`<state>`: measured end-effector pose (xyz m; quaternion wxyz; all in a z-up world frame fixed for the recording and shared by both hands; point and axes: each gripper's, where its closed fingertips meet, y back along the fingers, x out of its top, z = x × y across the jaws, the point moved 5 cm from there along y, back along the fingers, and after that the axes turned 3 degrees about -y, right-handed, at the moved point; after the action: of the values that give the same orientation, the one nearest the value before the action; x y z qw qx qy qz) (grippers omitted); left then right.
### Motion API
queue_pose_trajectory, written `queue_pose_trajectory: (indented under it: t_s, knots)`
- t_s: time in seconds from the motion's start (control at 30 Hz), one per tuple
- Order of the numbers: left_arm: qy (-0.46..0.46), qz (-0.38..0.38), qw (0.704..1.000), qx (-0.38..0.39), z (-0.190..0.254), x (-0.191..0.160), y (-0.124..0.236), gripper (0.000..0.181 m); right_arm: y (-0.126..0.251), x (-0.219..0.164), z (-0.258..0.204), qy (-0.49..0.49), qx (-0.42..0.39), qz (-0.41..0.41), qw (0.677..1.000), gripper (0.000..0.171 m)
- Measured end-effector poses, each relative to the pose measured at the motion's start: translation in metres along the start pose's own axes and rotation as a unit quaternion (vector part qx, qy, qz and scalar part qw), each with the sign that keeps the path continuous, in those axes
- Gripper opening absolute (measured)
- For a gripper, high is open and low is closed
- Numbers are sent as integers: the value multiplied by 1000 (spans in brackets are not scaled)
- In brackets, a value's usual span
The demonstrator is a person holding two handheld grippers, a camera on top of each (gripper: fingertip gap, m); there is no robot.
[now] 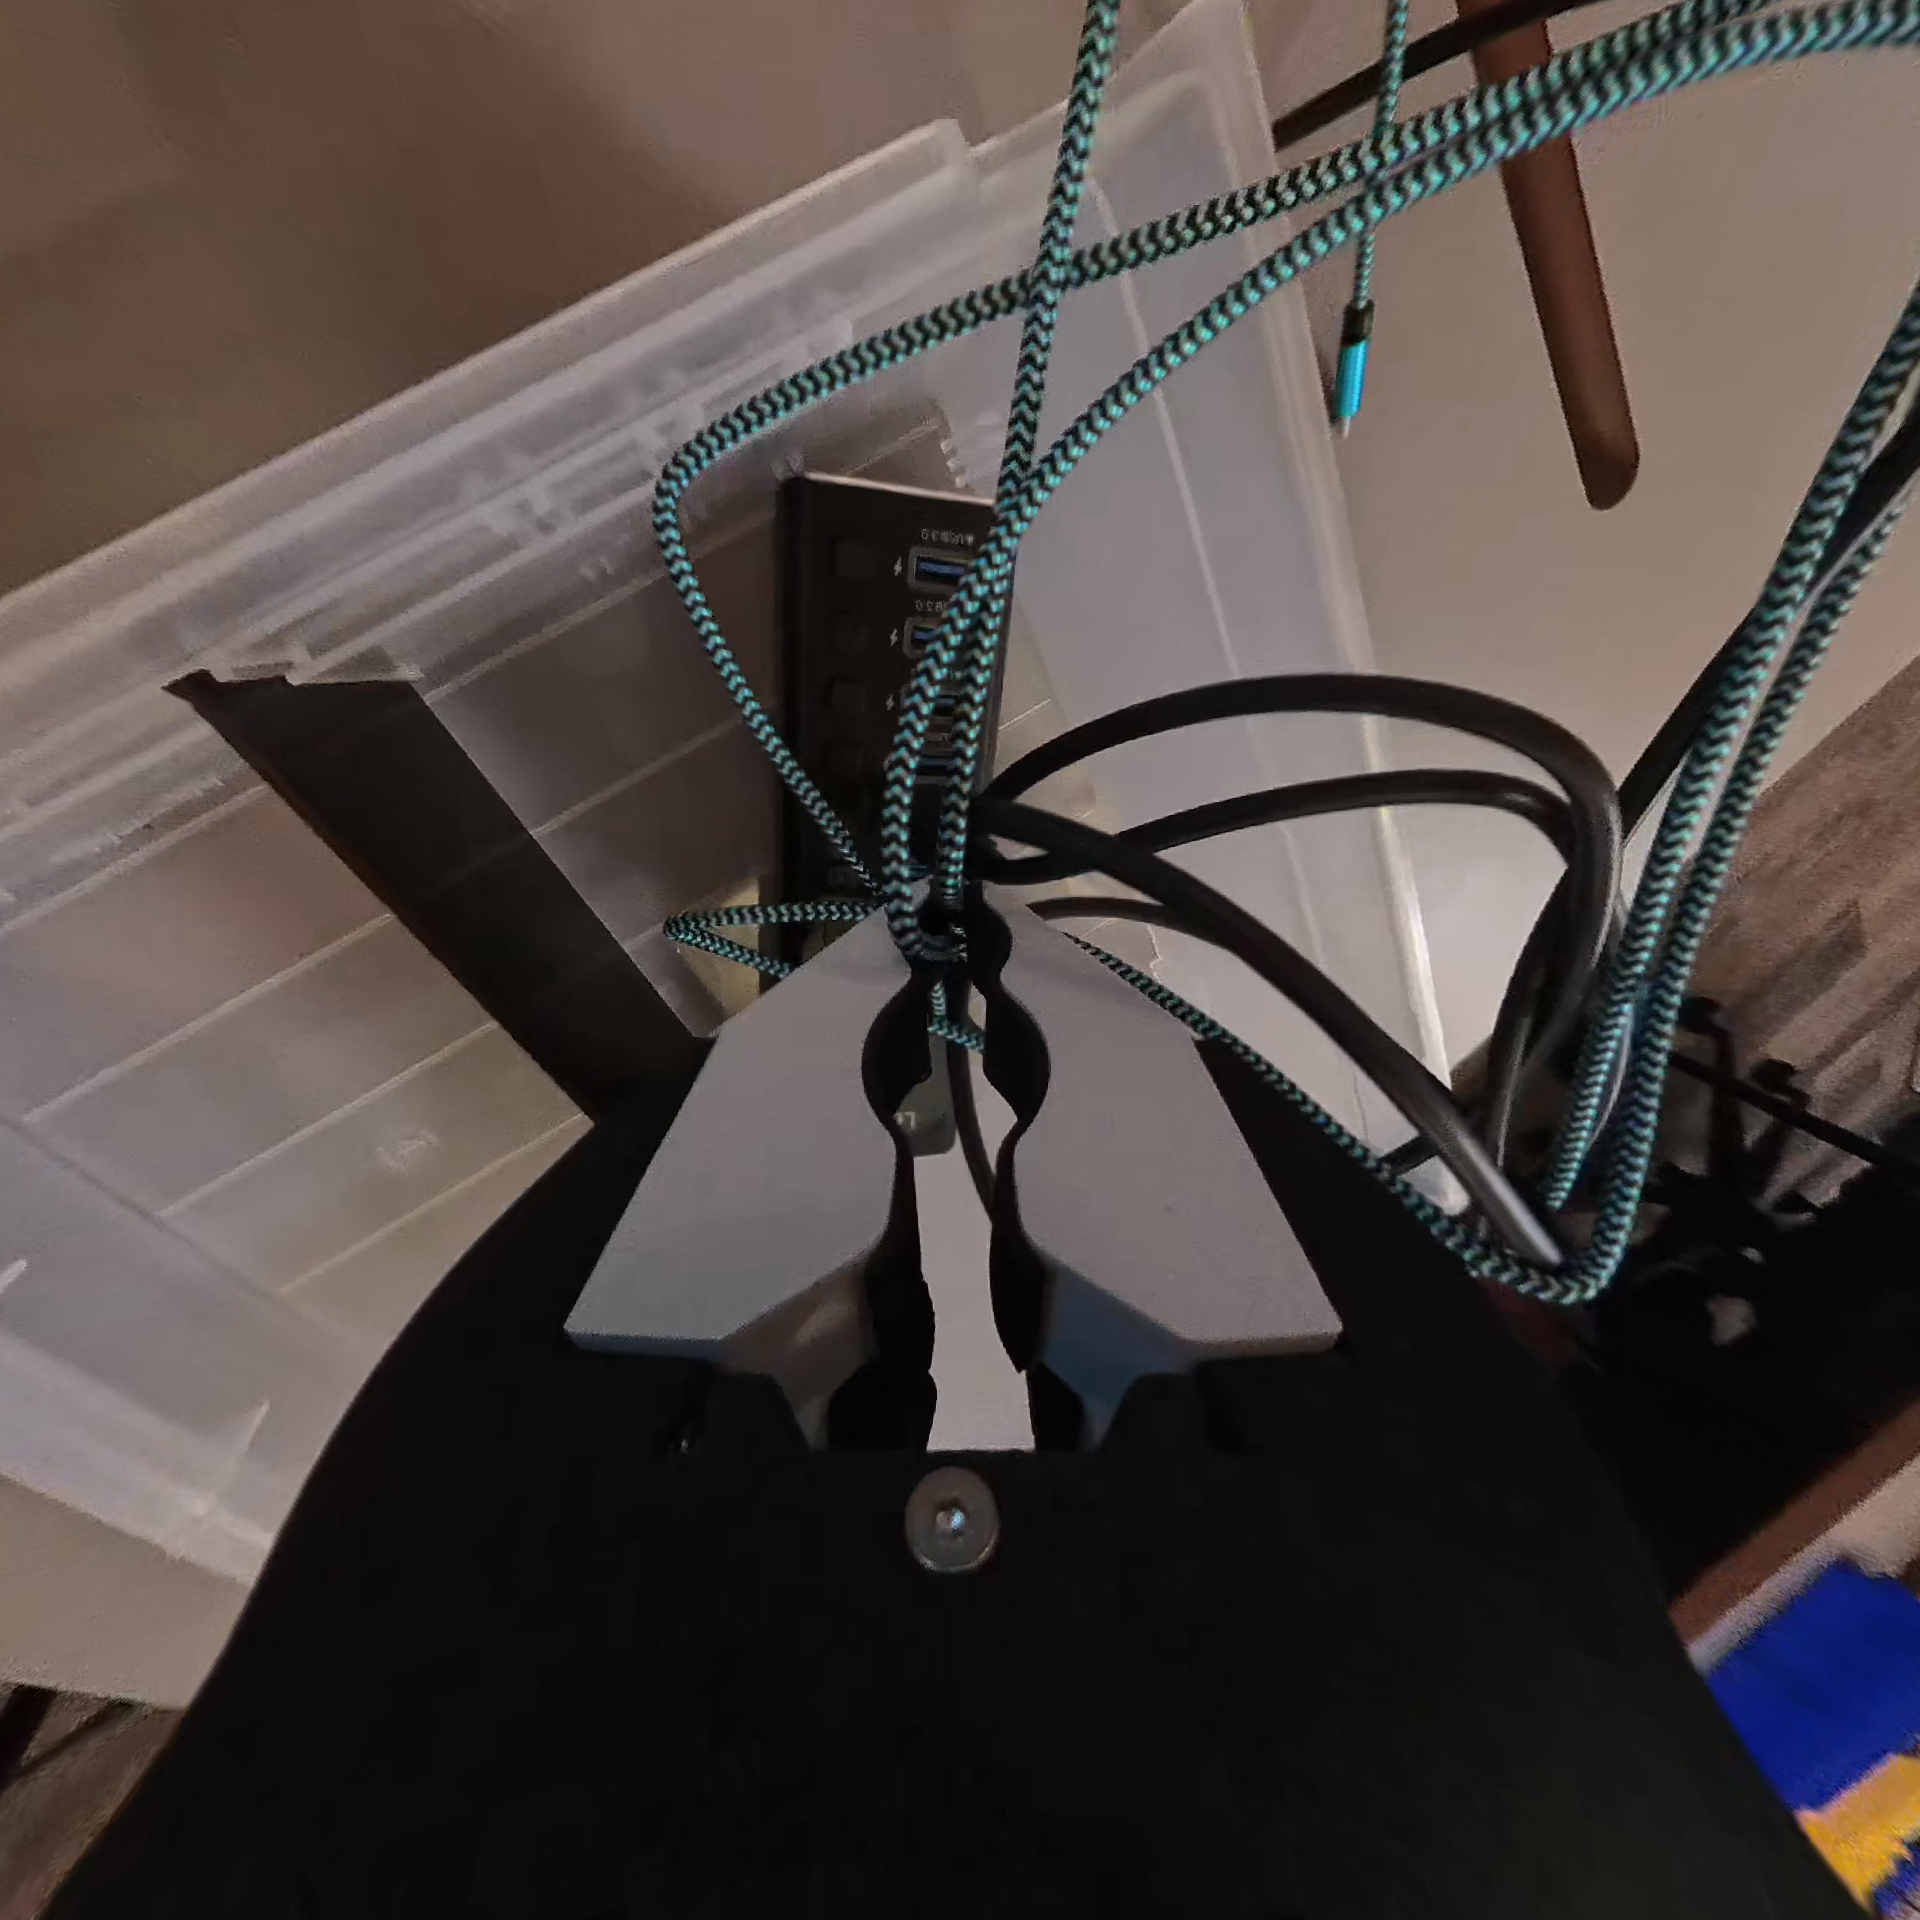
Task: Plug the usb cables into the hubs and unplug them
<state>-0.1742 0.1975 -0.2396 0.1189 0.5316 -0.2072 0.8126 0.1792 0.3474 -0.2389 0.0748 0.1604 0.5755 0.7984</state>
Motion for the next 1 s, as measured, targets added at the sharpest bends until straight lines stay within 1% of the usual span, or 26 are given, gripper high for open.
queue_pose_trajectory:
  t_s: [0.1, 0.13, 0.17, 0.2, 0.23, 0.27, 0.3, 0.37, 0.47, 0.53, 0.6, 0.63, 0.7, 0.77, 0.8, 0.83, 0.87, 0.9, 0.97, 1.0]
  knots:
    - [0, 0, 1000, -1, 0, 0, 0, 82, 1, -2, -1, -24, 1, 20, 1000, 1]
    - [1, 0, 1000, -1, 0, 0, 0, 82, 5, -2, -1, -34, 0, 28, 999, 3]
    - [2, 1, 1000, -2, 1, 0, 0, 82, 11, -1, -1, -49, 4, 37, 998, 10]
    - [3, 1, 1000, -2, 1, 0, 0, 82, 20, 0, -1, -69, 3, 43, 997, 31]
    - [3, 1, 1000, -3, 1, 0, 0, 83, 30, -2, 0, -91, 2, 42, 995, 56]
    - [4, 2, 1000, -3, 1, 0, 0, 82, 41, -5, 0, -109, -1, 35, 993, 74]
    - [4, 2, 1000, -3, 1, 0, 0, 82, 51, -11, -1, -121, -7, 24, 992, 87]
    - [5, 3, 1000, -2, 1, 0, 1, 83, 74, -24, -2, -127, -39, 1, 991, 93]
    - [3, 3, 1000, -2, 1, 0, 1, 83, 114, -39, -2, -133, -132, -10, 982, 95]
    - [0, 3, 1000, -1, 2, 0, 1, 83, 143, -34, -9, -146, -185, 42, 971, 95]
    - [-6, 3, 1000, 4, 2, 0, 2, 83, 168, -9, -27, -162, -214, 157, 950, 95]
    - [-12, 3, 1000, 9, 3, 0, 2, 83, 178, 8, -43, -169, -213, 230, 934, 94]
    - [-32, 4, 999, 26, 3, 2, 5, 84, 190, 50, -85, -176, -165, 378, 894, 94]
    - [-56, 12, 997, 44, 4, 6, 9, 84, 188, 94, -137, -166, -78, 496, 849, 91]
    - [-67, 16, 996, 54, 4, 8, 11, 84, 181, 115, -162, -158, -37, 536, 828, 90]
    - [-77, 22, 995, 64, 4, 11, 14, 84, 169, 135, -182, -147, -10, 558, 817, 90]
    - [-87, 28, 993, 76, 3, 13, 17, 84, 152, 151, -194, -138, -13, 561, 816, 90]
    - [-97, 32, 991, 90, 1, 16, 20, 85, 132, 165, -198, -133, -42, 555, 820, 90]
    - [-119, 29, 986, 113, -3, 19, 24, 84, 89, 185, -191, -131, -115, 522, 835, 88]
    - [-128, 25, 984, 123, -5, 19, 26, 84, 70, 191, -186, -136, -146, 510, 837, 86]
